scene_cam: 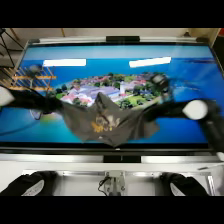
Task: Fold the shirts.
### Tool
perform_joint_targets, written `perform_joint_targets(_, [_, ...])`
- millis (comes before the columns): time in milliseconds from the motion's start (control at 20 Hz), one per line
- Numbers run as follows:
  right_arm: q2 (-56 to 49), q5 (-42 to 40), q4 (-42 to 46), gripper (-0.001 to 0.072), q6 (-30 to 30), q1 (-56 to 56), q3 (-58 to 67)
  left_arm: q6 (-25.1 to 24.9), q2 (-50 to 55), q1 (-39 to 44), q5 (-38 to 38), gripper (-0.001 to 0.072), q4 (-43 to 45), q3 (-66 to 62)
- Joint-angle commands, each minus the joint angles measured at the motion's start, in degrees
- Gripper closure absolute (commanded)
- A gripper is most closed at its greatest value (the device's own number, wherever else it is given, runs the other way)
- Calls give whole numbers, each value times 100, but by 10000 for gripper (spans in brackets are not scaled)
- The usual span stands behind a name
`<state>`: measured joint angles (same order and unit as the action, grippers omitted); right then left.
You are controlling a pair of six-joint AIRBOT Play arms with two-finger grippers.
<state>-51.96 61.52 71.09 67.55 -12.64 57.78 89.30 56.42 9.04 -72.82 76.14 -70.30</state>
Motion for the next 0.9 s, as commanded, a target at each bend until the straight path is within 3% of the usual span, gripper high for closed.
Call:
perform_joint_targets(0, [721,-273,826,659,188,820,1930,350,-339,-852,-450,677,935,-2787])
perform_joint_targets(150, [1172,-538,682,659,302,1045,2782,765,-455,-1008,-39,677,933,-4533])
perform_joint_targets(250, [1405,-590,584,659,494,1040,3010,964,-557,-1008,37,677,896,-4992])
perform_joint_targets(450, [1600,-313,479,659,852,1040,3047,964,-785,-1008,-361,676,892,-4522])
perform_joint_targets(650, [1298,339,485,659,909,1040,3047,935,-710,-1008,-833,675,345,-3644])
perform_joint_targets(850, [243,-149,487,659,940,1040,3047,564,-592,-1005,-815,675,-271,-2184])
